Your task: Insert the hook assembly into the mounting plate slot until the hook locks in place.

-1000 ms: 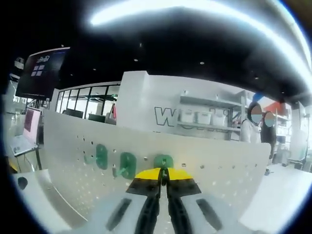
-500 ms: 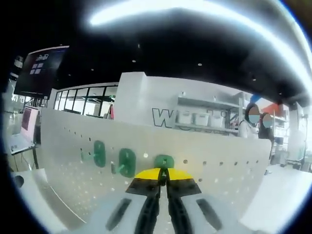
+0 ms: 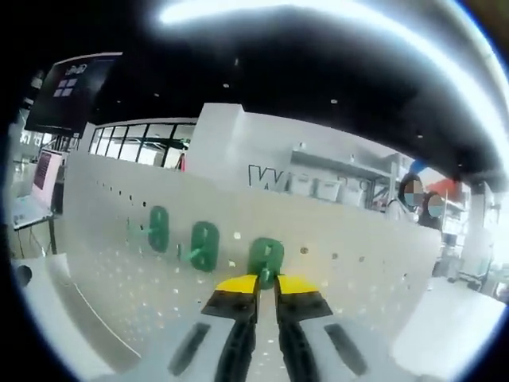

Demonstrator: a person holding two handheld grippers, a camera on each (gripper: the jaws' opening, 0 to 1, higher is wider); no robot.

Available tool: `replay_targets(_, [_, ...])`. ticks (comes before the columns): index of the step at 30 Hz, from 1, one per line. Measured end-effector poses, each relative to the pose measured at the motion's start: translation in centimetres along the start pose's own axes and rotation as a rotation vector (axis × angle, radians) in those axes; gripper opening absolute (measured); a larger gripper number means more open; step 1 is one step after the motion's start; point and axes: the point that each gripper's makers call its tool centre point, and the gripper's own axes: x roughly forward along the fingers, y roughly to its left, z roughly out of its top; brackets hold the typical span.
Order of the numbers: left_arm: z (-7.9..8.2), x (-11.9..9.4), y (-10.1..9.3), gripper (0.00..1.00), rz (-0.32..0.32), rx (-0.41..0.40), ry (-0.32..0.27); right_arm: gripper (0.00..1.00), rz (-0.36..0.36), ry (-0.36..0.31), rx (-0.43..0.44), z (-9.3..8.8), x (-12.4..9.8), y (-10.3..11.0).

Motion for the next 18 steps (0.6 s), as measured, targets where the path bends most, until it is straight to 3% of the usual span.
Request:
replay_targets(12, [-0.1,0.0,0.0,0.64,0.002,0.009,0.007,0.13,0.013,0.023,0.015,-1.8,-1.9,0.1])
replay_targets(18, [0.0,0.1,-0.2,0.64,-0.007,0.013,0.005,0.15,0.050,0.055,0.009,-3.7,-3.0,1.7])
